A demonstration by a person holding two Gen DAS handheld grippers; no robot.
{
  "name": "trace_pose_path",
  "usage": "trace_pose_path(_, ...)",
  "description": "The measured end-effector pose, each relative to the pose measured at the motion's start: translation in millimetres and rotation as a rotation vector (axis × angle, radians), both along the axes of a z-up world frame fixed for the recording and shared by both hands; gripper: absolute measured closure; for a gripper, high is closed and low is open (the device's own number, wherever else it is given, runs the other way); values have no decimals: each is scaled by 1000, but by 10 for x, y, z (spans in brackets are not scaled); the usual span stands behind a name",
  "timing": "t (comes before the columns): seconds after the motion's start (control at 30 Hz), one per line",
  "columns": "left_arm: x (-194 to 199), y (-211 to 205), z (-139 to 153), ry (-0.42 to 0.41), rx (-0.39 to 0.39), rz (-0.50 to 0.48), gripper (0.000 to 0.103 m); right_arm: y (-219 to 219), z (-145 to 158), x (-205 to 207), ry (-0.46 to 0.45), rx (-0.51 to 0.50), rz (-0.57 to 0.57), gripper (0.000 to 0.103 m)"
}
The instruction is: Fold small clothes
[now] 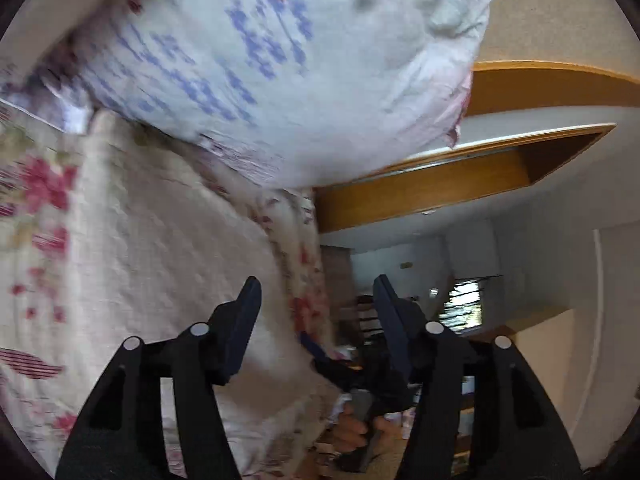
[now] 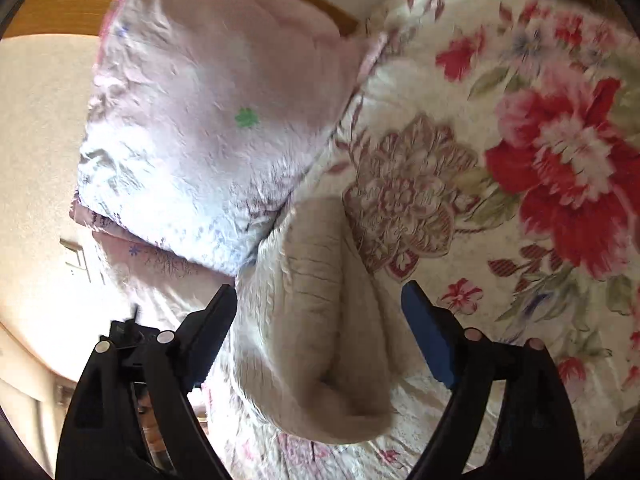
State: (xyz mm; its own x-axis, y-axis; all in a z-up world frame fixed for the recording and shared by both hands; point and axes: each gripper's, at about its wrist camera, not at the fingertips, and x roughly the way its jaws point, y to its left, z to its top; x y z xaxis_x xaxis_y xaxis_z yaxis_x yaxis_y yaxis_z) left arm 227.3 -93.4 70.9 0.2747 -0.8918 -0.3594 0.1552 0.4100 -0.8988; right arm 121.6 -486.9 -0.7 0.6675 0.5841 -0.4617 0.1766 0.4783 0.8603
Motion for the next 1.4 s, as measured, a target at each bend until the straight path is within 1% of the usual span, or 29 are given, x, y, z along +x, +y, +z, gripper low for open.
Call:
trace_pose_path(0.07,-16,203,-34,-19,180,38,41,64,-62,128,27,29,44,16)
trace_pose_path(0.13,-79,341,-136,-20,289,54,40,162,-126,286,51,34,98,15)
trace_pose_path(0.27,-211,265,-362,-14,359,14,31,372,-266,541,112,37,200,15)
trace_pose_path(0.33,-227,125,-421,-28,417,-28,30,500,-303,600,125,40,242,15)
trace_pose_path(0.37,-225,24,-452,-41,463,-45,25,540,-300,606,124,28,254,16)
trace_pose_path(0.4,-222,-69,-487,-53,493,-55,23,575,-288,607,111,13,257,21)
trace_pose_path(0.43,-218,-139,-527,-62,508,-52,21,625,-290,601,109,0,262,43)
trace_pose_path(0.47,-194,-172,-575,-53,500,-39,21,669,-315,593,124,-4,265,58)
trace_pose_path(0.53,-98,-164,-602,-28,458,4,34,726,-304,529,105,28,252,63)
trace_pose_path(0.6,-109,-15,-570,-3,386,18,62,822,-165,460,53,27,266,65)
trace_pose_path(0.63,-128,114,-501,-8,334,9,63,925,-41,424,18,30,293,66)
trace_pose_path(0.67,-178,244,-417,-29,309,2,64,1038,71,390,-14,27,329,67)
trace_pose_path(0.73,-320,477,-167,-120,295,11,64,1308,252,305,-81,19,411,67)
trace_pose_path(0.77,-404,650,-64,-161,307,20,63,1451,293,273,-99,5,446,67)
trace_pose_path(0.8,-464,780,-15,-184,338,27,58,1553,297,270,-96,-15,465,66)
trace_pose_path(0.83,-525,899,0,-199,397,36,55,1703,256,287,-80,-74,490,64)
trace_pose_path(0.87,-582,991,-22,-212,491,62,51,1804,197,321,-53,-154,492,62)
trace_pose_path(0.93,-705,1141,-71,-216,644,122,52,1828,84,373,31,-247,419,62)
trace_pose_path(0.97,-817,1272,-85,-210,665,146,52,1762,41,364,47,-183,377,62)
trace_pose_path(1.0,-918,1391,-88,-207,661,165,47,1717,42,345,34,-128,352,62)
trace_pose_path(1.03,-1015,1475,-89,-208,660,189,44,1687,74,307,13,-105,326,61)
trace_pose_path(1.07,-1137,1592,-93,-210,668,219,37,1694,90,297,5,-108,330,57)
trace_pose_path(1.1,-1244,1626,-105,-212,680,239,34,1764,78,316,12,-128,352,57)
trace_pose_path(1.13,-1337,1638,-95,-214,690,247,34,1797,64,328,19,-165,358,79)
trace_pose_path(1.17,-1429,1610,-126,-217,707,248,31,1854,71,367,23,-239,347,82)
trace_pose_path(1.2,-1494,1608,-135,-221,734,247,24,1864,95,423,21,-287,309,83)
trace_pose_path(1.27,-1684,1490,-156,-249,815,255,14,1812,86,515,36,-310,220,86)
trace_pose_path(1.33,-1796,1356,-193,-276,871,255,10,1706,65,554,71,-304,158,86)
trace_pose_path(1.4,-1865,1226,-231,-298,903,243,6,1721,101,512,65,-330,154,81)
